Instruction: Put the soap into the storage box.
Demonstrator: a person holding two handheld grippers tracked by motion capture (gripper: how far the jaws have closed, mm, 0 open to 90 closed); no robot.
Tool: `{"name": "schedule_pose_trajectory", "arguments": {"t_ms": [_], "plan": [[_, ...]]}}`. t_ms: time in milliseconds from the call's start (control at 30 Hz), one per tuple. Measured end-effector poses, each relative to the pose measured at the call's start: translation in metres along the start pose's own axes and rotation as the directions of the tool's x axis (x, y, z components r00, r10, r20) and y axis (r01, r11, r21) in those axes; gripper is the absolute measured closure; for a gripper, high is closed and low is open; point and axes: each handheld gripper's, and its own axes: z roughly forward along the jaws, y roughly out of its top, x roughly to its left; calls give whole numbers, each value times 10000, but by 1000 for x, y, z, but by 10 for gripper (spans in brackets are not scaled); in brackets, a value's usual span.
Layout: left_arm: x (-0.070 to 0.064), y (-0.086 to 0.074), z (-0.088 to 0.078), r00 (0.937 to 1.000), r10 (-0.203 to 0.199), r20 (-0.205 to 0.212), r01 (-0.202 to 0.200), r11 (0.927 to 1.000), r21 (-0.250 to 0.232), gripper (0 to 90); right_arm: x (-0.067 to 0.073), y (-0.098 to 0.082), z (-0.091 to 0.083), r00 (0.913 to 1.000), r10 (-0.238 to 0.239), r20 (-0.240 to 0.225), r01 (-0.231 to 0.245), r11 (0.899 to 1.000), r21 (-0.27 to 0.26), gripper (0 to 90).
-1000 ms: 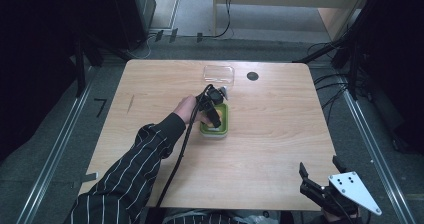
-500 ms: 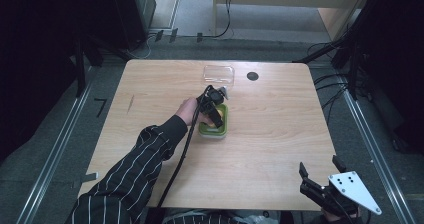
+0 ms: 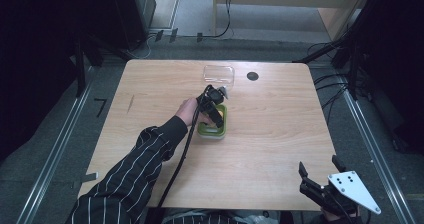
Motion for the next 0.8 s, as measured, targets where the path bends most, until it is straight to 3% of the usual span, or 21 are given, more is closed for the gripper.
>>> {"name": "schedule_pose_trajectory", "arguments": {"t_ms": [333,800], "plan": [[-1,-16,-25,9999,-121,65,123,9996,-265,110,-1,1,1,10000,68,13,-68,10000,-49,132],[-3,-58,-46,9997,-213,-99,212,9997,-150,41,2,3,5,9998,19,-180,-20,10000,-87,132]]}}
